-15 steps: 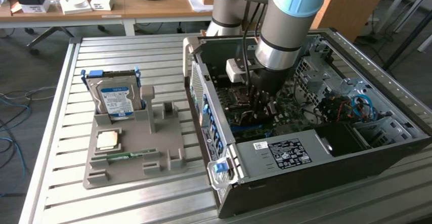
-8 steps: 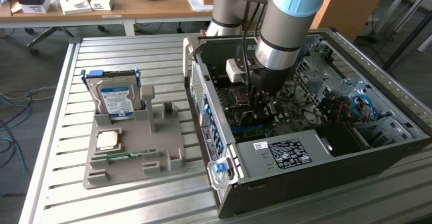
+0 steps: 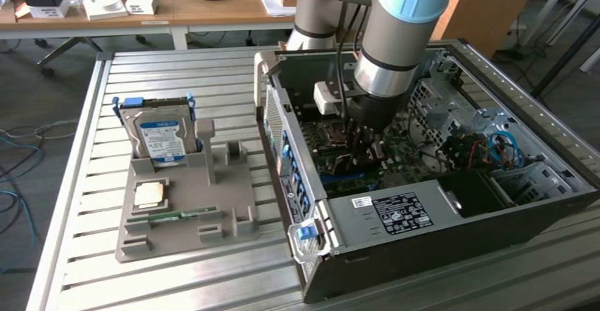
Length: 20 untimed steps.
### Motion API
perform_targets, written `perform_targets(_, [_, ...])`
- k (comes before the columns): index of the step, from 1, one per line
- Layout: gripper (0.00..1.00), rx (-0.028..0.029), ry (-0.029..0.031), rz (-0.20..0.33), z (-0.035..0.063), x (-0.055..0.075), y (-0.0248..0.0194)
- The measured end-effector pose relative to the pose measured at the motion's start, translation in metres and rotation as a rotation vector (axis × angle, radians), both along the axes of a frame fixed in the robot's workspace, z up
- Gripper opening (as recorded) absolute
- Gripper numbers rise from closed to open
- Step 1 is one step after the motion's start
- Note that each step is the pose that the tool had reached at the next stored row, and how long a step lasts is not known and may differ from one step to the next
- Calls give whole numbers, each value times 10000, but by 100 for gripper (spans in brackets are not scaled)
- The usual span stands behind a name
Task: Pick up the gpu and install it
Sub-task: 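Insert the gpu into the slot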
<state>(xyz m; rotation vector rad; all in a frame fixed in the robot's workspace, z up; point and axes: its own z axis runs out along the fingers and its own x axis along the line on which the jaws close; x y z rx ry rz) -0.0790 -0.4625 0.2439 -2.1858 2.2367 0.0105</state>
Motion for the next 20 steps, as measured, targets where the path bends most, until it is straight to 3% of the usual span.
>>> perform_targets(3, [26,-25,0,0,0,0,0])
perform_targets(20, [26,-40,2,-16,31,0,0])
